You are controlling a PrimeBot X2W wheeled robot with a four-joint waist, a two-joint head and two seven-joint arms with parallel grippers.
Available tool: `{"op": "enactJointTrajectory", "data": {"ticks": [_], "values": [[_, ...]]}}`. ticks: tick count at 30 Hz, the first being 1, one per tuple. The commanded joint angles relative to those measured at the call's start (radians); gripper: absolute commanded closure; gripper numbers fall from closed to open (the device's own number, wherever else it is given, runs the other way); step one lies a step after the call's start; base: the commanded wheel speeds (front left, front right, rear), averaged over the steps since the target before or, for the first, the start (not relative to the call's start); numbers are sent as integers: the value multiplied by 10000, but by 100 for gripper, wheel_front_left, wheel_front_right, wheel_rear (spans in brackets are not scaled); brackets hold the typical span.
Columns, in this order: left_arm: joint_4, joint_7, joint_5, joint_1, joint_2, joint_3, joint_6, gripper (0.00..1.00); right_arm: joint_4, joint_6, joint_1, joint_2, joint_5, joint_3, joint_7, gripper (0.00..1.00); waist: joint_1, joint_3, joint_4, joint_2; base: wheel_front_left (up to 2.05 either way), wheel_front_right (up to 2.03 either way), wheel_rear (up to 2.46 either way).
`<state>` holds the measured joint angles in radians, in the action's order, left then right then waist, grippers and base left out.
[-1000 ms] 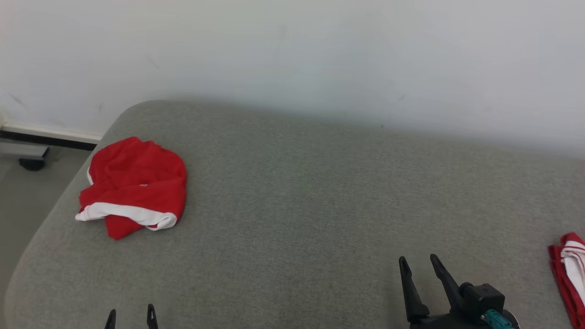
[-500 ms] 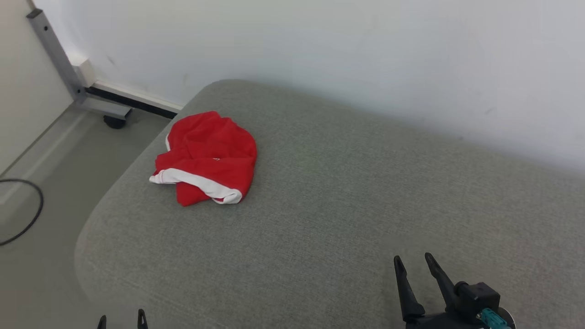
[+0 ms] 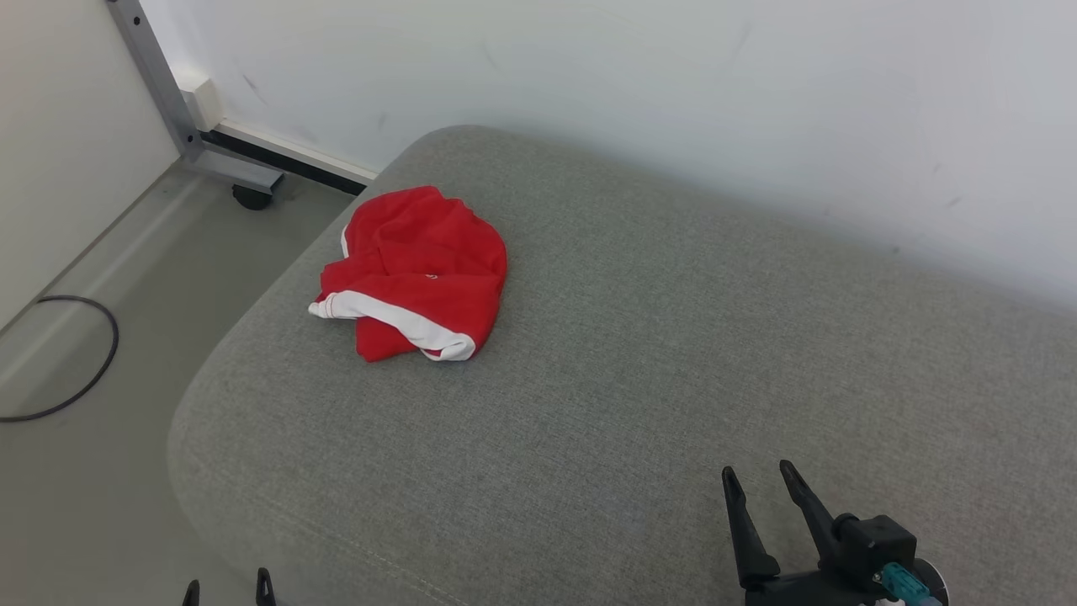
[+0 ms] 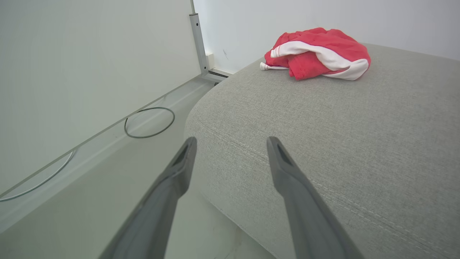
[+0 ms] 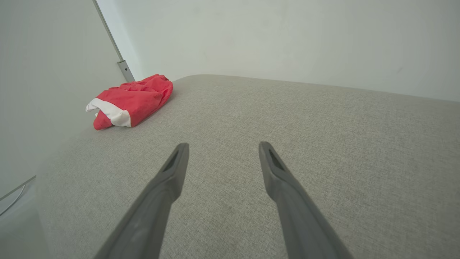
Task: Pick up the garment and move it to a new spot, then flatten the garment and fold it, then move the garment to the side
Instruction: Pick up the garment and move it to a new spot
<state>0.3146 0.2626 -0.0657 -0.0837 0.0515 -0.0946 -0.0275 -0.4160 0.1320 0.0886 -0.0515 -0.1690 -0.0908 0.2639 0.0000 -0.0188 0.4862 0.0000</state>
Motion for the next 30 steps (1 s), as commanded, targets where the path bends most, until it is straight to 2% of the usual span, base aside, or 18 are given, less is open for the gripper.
{"op": "enactJointTrajectory", "data": {"ticks": [1,9,14,22,30], "values": [[-19,31,-163,-41,-18,39,102,0,-9,-29,93,10,101,-4,-2,0,0,-77,-136,0,0,0,0],[121,31,-477,715,-13,-295,373,0,39,-29,372,10,475,56,-2,0,0,-592,-822,0,0,0,0],[226,31,-577,1373,12,-613,736,0,123,-29,541,-1,757,189,-2,0,0,-1040,-1242,0,0,0,0],[699,31,-426,3094,769,-778,1301,0,581,-29,1082,-314,928,58,-2,0,0,-1917,-1931,0,0,0,0],[1634,31,-809,4740,1505,-537,1539,0,995,-29,1584,-612,1022,-72,-2,0,0,-2689,-2479,0,0,0,0]]}}
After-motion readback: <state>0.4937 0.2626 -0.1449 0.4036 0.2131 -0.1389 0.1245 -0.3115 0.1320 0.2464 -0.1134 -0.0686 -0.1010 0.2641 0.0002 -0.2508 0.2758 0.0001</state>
